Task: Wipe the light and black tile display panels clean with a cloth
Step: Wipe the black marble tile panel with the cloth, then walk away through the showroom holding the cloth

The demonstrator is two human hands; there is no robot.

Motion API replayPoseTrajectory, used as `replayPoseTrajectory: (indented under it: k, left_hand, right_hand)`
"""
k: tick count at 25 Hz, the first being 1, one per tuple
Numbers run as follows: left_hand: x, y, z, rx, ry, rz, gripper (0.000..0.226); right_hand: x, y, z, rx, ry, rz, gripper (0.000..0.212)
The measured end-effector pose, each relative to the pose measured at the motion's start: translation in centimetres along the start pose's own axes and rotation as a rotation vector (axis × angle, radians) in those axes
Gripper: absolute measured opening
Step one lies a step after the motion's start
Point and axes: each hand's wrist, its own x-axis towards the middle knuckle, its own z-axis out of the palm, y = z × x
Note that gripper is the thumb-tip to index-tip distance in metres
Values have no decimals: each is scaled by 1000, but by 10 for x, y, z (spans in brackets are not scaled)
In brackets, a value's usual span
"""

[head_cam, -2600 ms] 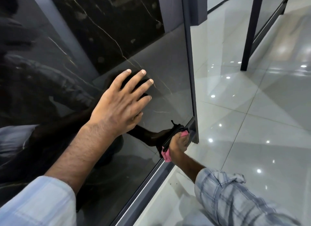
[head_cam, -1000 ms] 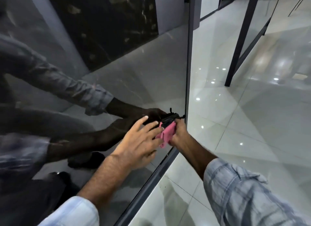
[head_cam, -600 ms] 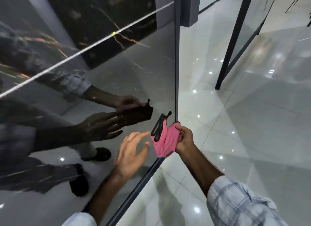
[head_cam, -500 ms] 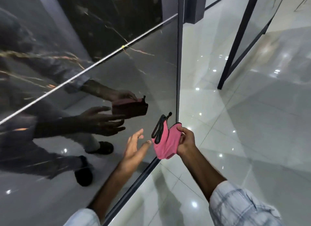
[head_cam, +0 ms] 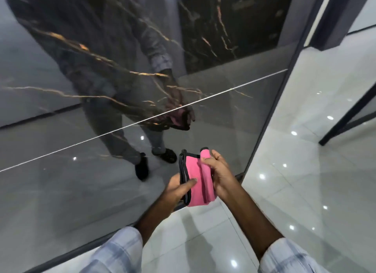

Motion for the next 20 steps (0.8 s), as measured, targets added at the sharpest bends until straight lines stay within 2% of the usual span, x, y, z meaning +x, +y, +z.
replayPoseTrajectory:
  k: [2, 4, 7, 9, 12, 14, 18, 20]
  left_hand:
    - [-20, 1, -37, 106, 158, 119, 11]
    - [-46, 9, -88, 237, 276, 175, 11]
    - [-99, 21, -161, 554, 262, 217, 20]
    - [-135, 27, -197, 723, 223, 207, 22]
    - [-207, 21, -267, 698, 307, 204, 22]
    - [-258, 8, -316, 599, 423, 215, 25]
    - [-351, -33, -406, 388, 693, 245, 22]
    - [-403, -56, -442, 283, 833, 283, 31]
  right_hand:
    - [-9, 4, 18, -163, -40, 21, 72]
    - [-21, 13, 35, -386, -61, -24, 81]
    - [-41, 31, 82, -906, -198, -148, 103]
    - [-60, 45, 128, -1150, -417, -159, 101]
    - [-108, 90, 218, -1227, -844, 49, 89]
    - [-143, 133, 269, -1238, -1027, 155, 75]
    - [-204, 229, 355, -1169, -1020, 74, 40]
    - [-236, 277, 397, -1110, -1067, 19, 37]
